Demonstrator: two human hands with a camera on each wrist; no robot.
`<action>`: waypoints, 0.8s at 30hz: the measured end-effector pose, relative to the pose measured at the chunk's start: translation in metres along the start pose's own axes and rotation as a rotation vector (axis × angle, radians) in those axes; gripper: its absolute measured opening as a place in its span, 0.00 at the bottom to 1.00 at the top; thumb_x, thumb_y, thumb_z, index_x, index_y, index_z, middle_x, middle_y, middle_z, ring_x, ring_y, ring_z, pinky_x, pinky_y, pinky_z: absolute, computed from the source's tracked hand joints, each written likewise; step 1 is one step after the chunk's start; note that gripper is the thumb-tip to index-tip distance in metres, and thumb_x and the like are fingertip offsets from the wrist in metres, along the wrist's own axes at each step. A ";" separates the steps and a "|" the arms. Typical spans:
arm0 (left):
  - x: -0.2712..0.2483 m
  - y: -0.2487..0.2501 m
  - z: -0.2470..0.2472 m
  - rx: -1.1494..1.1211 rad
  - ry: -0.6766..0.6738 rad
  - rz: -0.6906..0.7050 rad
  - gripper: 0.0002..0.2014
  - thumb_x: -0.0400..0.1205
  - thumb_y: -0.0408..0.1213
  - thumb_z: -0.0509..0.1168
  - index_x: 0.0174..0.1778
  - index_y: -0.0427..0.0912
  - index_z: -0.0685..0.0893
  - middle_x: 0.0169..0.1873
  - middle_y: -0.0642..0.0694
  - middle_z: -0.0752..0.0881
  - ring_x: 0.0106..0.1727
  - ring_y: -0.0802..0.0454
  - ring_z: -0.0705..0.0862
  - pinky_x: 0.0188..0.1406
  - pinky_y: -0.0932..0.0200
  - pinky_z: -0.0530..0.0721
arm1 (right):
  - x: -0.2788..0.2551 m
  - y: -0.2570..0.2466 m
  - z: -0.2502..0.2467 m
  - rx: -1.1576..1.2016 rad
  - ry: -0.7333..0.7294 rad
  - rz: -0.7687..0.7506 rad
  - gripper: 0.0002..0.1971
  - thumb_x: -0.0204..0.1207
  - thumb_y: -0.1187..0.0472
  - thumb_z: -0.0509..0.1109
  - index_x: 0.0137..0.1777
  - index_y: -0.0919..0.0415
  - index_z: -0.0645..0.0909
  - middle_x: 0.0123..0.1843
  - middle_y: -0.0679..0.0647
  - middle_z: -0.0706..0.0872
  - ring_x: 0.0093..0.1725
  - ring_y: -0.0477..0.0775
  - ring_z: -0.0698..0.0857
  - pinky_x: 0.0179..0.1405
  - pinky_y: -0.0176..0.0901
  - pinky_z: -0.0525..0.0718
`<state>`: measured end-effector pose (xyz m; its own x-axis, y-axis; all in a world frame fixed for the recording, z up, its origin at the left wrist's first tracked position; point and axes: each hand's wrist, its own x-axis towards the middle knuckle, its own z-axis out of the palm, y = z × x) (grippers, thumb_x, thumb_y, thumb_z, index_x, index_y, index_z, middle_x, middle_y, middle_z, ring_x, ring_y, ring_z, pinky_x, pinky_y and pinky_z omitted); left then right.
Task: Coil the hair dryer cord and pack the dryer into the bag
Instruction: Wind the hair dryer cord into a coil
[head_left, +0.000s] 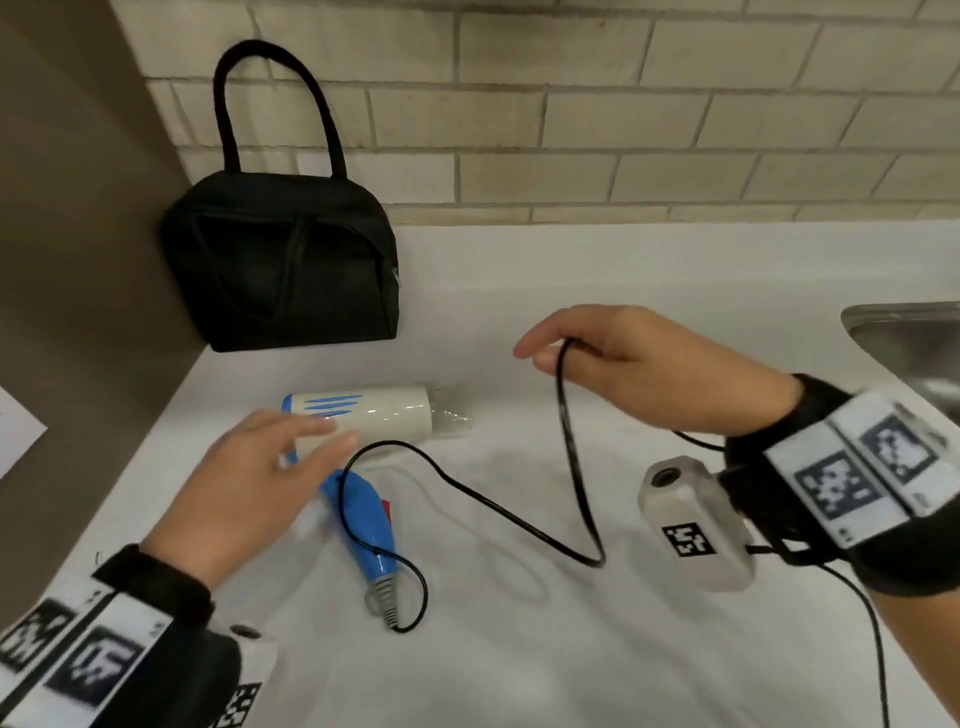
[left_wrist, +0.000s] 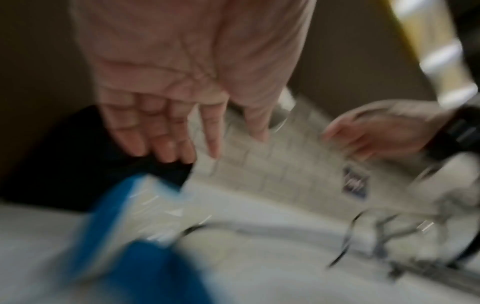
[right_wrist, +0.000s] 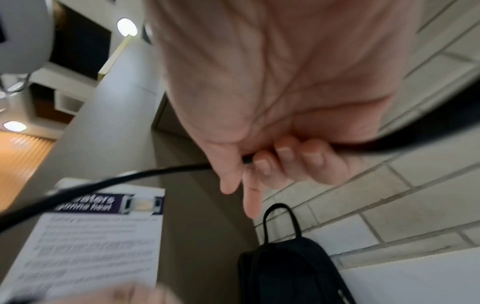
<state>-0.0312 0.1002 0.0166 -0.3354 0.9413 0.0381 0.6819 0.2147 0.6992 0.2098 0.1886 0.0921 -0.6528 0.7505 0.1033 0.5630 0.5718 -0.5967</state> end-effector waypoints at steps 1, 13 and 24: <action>-0.009 0.020 -0.005 -0.158 -0.038 0.073 0.20 0.69 0.62 0.60 0.49 0.57 0.85 0.50 0.59 0.87 0.49 0.64 0.82 0.47 0.70 0.77 | 0.004 -0.003 0.009 -0.055 -0.009 -0.028 0.12 0.79 0.59 0.59 0.59 0.55 0.80 0.47 0.37 0.84 0.45 0.35 0.78 0.45 0.19 0.70; -0.020 0.036 -0.017 -1.062 -0.208 0.105 0.13 0.58 0.55 0.72 0.28 0.51 0.83 0.11 0.57 0.68 0.14 0.61 0.69 0.14 0.68 0.74 | -0.012 0.060 0.010 -0.409 0.023 0.049 0.14 0.80 0.53 0.55 0.61 0.51 0.77 0.53 0.59 0.88 0.53 0.64 0.84 0.49 0.54 0.81; -0.018 0.073 0.009 -0.753 -0.345 0.067 0.13 0.77 0.47 0.58 0.36 0.50 0.86 0.14 0.55 0.64 0.16 0.61 0.57 0.12 0.69 0.56 | -0.027 0.088 -0.026 -0.514 -0.286 0.330 0.45 0.64 0.45 0.74 0.74 0.32 0.47 0.69 0.41 0.68 0.72 0.47 0.66 0.72 0.44 0.62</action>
<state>0.0301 0.1014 0.0609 -0.0073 0.9992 -0.0385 0.0347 0.0388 0.9986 0.2902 0.2277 0.0572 -0.4741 0.8360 -0.2762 0.8793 0.4659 -0.0992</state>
